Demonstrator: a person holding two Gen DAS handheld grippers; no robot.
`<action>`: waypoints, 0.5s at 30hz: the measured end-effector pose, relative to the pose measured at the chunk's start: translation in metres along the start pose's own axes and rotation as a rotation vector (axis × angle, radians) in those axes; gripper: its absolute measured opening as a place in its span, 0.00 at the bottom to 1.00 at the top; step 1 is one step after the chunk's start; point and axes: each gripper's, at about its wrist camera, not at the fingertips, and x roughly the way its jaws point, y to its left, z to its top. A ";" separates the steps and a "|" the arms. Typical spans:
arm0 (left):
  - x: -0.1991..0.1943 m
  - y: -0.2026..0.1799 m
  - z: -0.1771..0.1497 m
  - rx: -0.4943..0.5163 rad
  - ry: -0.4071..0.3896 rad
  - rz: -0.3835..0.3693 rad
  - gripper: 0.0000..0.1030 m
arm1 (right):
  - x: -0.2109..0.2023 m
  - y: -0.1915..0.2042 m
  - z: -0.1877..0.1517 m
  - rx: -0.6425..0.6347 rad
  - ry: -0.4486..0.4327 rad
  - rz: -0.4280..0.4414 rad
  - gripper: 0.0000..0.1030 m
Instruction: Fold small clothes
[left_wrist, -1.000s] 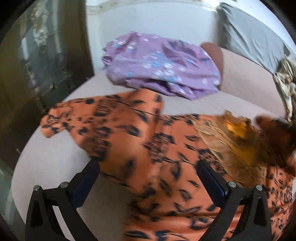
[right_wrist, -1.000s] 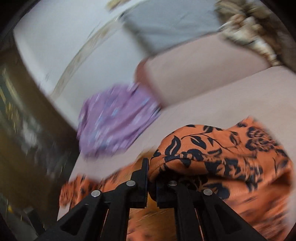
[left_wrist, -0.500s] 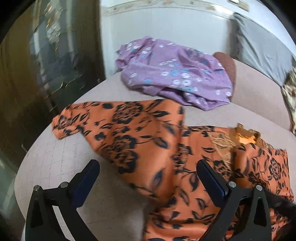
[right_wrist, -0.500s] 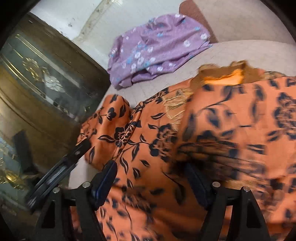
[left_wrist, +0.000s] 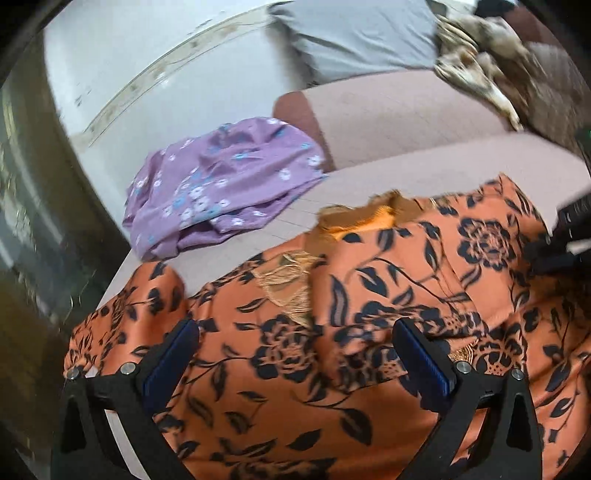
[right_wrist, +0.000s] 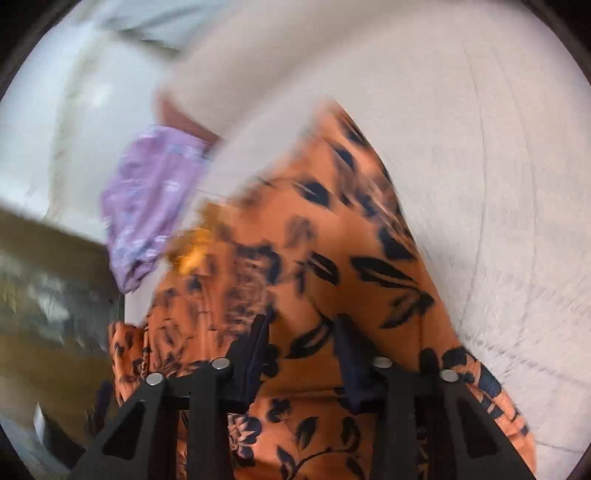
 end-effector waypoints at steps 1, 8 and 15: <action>0.003 -0.003 0.000 0.012 0.002 0.002 1.00 | 0.003 -0.001 0.005 0.020 -0.002 0.010 0.30; 0.008 -0.012 0.007 0.064 -0.052 -0.018 0.92 | 0.013 0.015 0.010 -0.024 0.009 -0.058 0.31; 0.031 -0.018 0.010 0.106 0.017 -0.097 0.58 | 0.006 0.004 0.011 0.034 0.019 -0.014 0.31</action>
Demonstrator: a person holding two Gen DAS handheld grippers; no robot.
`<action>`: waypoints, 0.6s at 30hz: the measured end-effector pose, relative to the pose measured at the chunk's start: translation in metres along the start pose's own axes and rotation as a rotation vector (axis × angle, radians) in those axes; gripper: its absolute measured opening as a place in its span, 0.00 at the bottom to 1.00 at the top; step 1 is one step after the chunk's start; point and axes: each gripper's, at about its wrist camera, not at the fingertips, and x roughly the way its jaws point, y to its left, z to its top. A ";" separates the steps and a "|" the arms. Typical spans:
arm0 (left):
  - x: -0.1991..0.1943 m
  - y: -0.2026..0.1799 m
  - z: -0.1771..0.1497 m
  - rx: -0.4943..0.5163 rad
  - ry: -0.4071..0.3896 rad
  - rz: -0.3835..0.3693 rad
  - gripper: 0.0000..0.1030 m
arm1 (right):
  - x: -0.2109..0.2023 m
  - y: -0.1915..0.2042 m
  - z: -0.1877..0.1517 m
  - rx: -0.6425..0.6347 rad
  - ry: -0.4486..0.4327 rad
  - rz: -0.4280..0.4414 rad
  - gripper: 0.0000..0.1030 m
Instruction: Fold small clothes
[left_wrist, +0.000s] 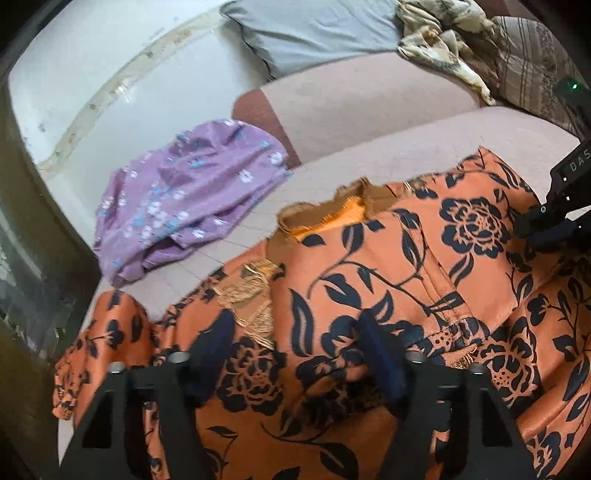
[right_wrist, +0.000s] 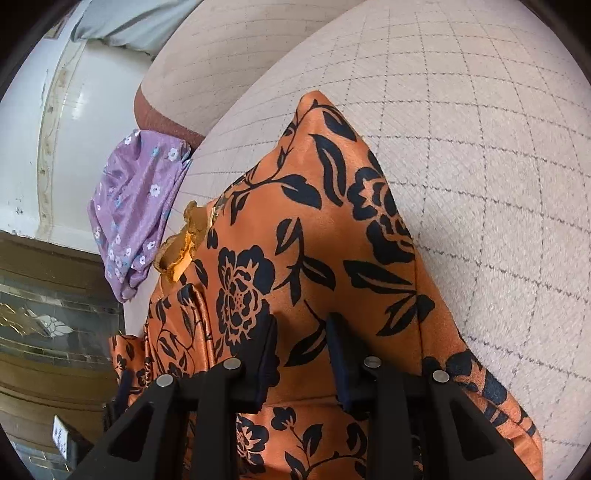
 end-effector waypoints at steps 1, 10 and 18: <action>0.002 -0.001 0.000 0.002 0.011 -0.010 0.56 | 0.002 0.002 0.000 -0.004 -0.002 -0.005 0.31; -0.020 0.002 -0.001 0.036 -0.021 -0.081 0.81 | 0.002 0.001 0.000 -0.006 -0.004 -0.004 0.31; -0.014 0.008 -0.004 0.019 0.034 -0.223 0.81 | 0.002 0.003 -0.001 -0.017 -0.010 -0.006 0.31</action>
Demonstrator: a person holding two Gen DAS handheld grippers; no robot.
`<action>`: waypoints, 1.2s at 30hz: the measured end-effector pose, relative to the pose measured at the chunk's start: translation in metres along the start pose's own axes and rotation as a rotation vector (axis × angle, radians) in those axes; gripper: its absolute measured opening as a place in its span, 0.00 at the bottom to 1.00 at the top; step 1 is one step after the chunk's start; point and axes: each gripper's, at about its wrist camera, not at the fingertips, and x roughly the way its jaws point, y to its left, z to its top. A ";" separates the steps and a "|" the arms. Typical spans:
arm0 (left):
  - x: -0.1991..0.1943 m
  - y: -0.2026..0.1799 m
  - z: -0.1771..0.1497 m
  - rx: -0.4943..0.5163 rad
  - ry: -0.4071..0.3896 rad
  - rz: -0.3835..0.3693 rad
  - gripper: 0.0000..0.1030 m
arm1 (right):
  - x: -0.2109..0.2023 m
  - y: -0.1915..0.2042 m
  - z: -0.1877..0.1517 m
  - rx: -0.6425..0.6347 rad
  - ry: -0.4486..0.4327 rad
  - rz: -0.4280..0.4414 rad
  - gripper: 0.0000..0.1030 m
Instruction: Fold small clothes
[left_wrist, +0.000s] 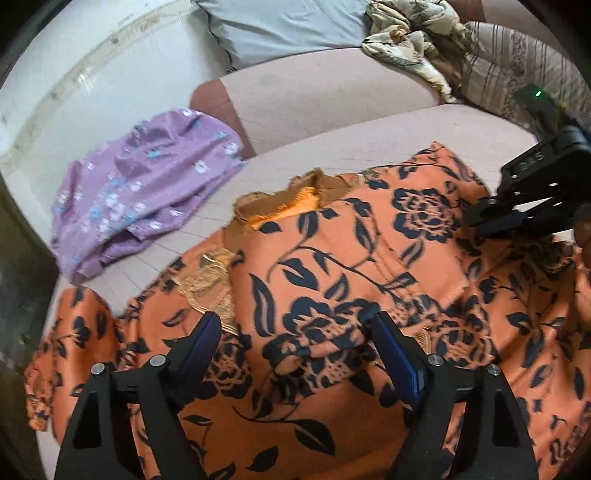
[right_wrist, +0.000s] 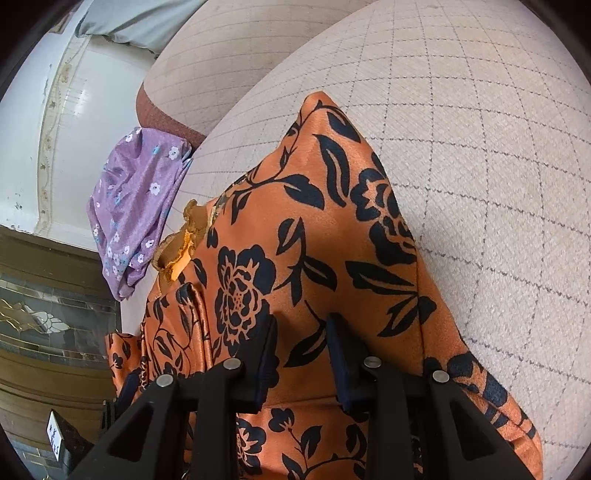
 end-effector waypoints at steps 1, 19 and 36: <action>-0.004 0.002 0.000 -0.006 -0.008 -0.024 0.81 | 0.000 0.000 0.000 0.002 0.000 0.002 0.31; 0.009 -0.003 -0.001 0.109 0.015 0.056 0.84 | 0.001 -0.002 0.001 0.004 -0.006 0.018 0.31; 0.028 -0.025 0.012 0.131 0.055 0.133 0.15 | 0.005 0.010 -0.004 -0.070 -0.056 -0.030 0.31</action>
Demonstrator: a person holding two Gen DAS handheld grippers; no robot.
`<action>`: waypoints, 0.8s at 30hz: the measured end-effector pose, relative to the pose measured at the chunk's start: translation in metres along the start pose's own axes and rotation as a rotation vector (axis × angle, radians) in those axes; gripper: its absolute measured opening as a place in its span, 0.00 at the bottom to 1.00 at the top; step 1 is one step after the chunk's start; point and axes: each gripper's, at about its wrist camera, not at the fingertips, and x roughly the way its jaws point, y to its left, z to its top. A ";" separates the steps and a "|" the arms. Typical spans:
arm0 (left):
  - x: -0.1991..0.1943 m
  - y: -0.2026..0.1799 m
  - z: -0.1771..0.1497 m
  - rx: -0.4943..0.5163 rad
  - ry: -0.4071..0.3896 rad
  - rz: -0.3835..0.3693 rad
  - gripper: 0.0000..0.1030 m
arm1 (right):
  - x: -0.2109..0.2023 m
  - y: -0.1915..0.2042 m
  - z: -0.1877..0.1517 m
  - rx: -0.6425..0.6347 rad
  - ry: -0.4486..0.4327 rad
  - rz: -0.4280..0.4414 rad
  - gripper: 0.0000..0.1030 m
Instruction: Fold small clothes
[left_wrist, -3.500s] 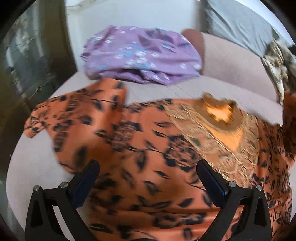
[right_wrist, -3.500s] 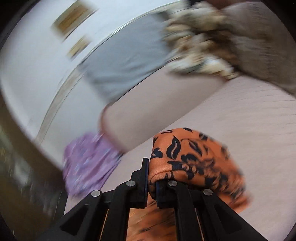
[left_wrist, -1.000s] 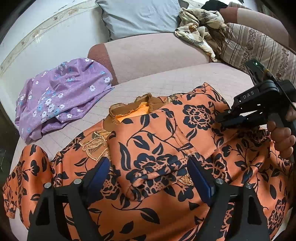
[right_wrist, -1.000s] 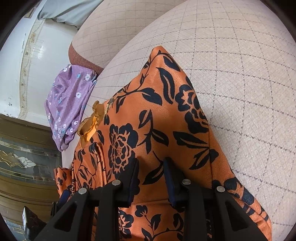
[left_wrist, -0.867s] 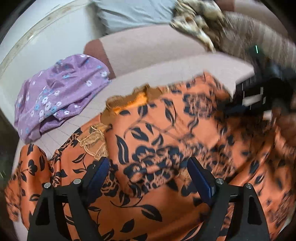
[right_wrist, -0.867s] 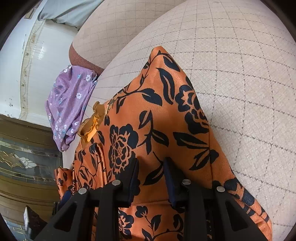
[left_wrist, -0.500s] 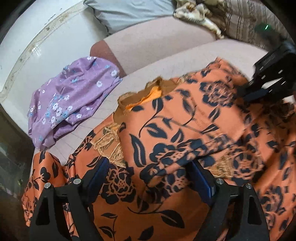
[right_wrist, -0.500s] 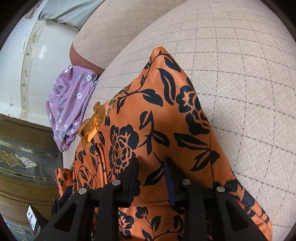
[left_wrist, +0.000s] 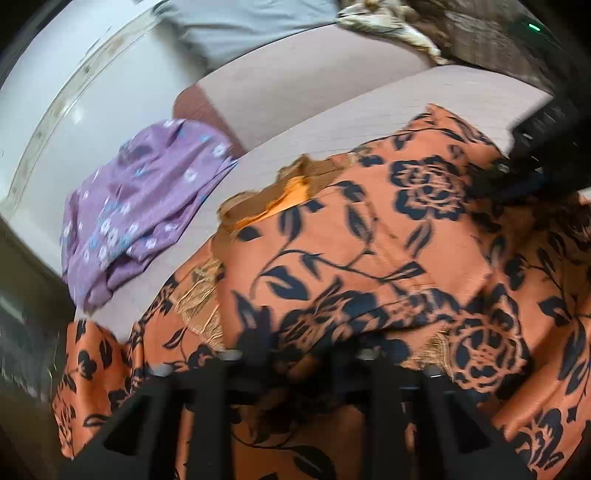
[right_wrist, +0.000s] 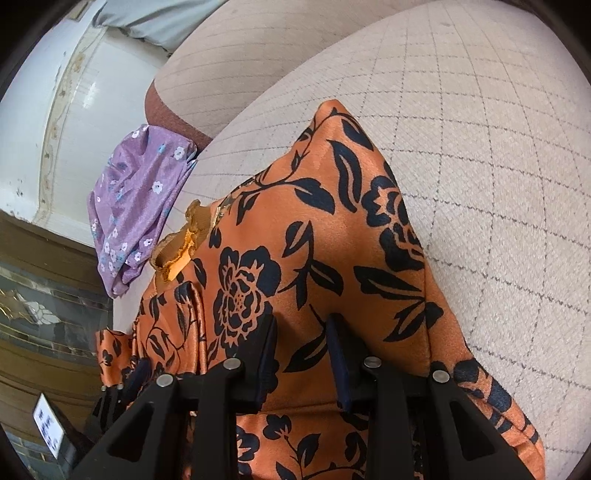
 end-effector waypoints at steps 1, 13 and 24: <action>-0.001 0.008 0.000 -0.032 0.002 -0.002 0.10 | 0.000 0.001 -0.001 -0.009 -0.004 -0.004 0.31; -0.046 0.148 -0.055 -0.558 -0.019 -0.025 0.24 | 0.000 0.012 -0.007 -0.101 -0.048 -0.065 0.31; -0.085 0.266 -0.164 -0.905 -0.002 0.314 0.72 | 0.000 0.015 -0.010 -0.131 -0.071 -0.088 0.31</action>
